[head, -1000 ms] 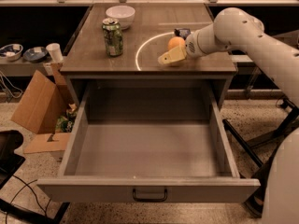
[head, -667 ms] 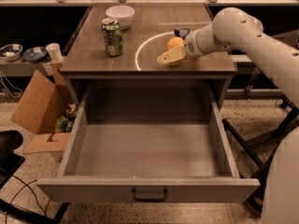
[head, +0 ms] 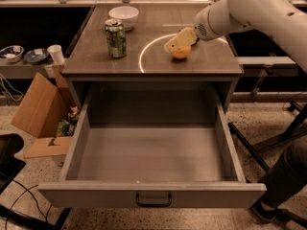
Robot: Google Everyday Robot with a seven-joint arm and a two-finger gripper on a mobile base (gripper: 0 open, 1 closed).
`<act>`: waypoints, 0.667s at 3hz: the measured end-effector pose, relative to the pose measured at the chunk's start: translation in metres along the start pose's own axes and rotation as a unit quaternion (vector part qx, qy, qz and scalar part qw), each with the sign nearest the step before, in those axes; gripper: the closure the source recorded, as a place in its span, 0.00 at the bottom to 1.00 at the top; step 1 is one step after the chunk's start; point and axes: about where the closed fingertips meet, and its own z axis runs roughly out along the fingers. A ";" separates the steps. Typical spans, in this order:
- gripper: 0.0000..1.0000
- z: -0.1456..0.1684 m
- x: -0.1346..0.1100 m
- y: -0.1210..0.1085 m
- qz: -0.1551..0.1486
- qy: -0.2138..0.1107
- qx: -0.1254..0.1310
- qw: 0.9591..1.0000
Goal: Pick orange from top drawer and place on counter
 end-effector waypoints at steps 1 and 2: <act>0.00 -0.071 -0.018 0.011 -0.056 -0.007 0.019 0.998; 0.00 -0.139 -0.021 0.027 -0.110 -0.028 0.041 0.993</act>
Offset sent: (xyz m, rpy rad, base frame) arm -0.1837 -0.0560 0.1339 -0.2372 -0.3132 0.1049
